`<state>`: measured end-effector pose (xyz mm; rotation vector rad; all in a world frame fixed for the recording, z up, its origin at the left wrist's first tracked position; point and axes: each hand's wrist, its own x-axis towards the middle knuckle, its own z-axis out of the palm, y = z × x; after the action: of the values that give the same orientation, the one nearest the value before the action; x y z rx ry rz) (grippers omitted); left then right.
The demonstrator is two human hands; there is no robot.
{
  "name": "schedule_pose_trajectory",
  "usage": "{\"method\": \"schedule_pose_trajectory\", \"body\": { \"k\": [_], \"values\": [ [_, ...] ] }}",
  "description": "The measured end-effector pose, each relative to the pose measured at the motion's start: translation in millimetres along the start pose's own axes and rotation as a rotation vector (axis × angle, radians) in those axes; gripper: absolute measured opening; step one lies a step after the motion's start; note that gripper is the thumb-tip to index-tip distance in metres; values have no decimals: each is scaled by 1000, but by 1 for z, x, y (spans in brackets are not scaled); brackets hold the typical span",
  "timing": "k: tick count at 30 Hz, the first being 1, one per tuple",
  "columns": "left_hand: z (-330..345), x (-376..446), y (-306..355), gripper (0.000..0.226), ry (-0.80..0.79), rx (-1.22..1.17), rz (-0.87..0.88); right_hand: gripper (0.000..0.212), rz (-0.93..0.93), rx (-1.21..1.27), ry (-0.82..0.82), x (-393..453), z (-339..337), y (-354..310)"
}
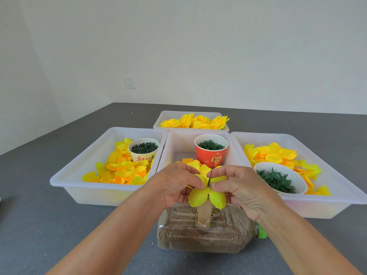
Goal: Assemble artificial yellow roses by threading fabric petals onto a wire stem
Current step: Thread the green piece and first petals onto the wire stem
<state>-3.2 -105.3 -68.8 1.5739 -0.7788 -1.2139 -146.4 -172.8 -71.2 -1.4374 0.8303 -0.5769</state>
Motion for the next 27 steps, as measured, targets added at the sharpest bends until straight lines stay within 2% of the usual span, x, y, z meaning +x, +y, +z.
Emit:
{"method": "schedule_pose_trajectory", "body": {
  "k": [8,11,17,21,27],
  "values": [
    [-2,0,2,24,-27,-8,-34,18,87,67,-60,3,-2,0],
    [-3,-2,5,15,-53,-17,-42,17,111,85,-106,4,-3,-1],
    [-4,-4,15,7,-101,-99,-50,18,216,268,-177,5,-5,-5],
    [-4,-3,17,12,-109,-101,-54,19,267,337,-178,6,-5,-6],
    [-6,-1,16,8,-114,-75,-70,17,295,356,-157,8,-5,-7]
  ]
}}
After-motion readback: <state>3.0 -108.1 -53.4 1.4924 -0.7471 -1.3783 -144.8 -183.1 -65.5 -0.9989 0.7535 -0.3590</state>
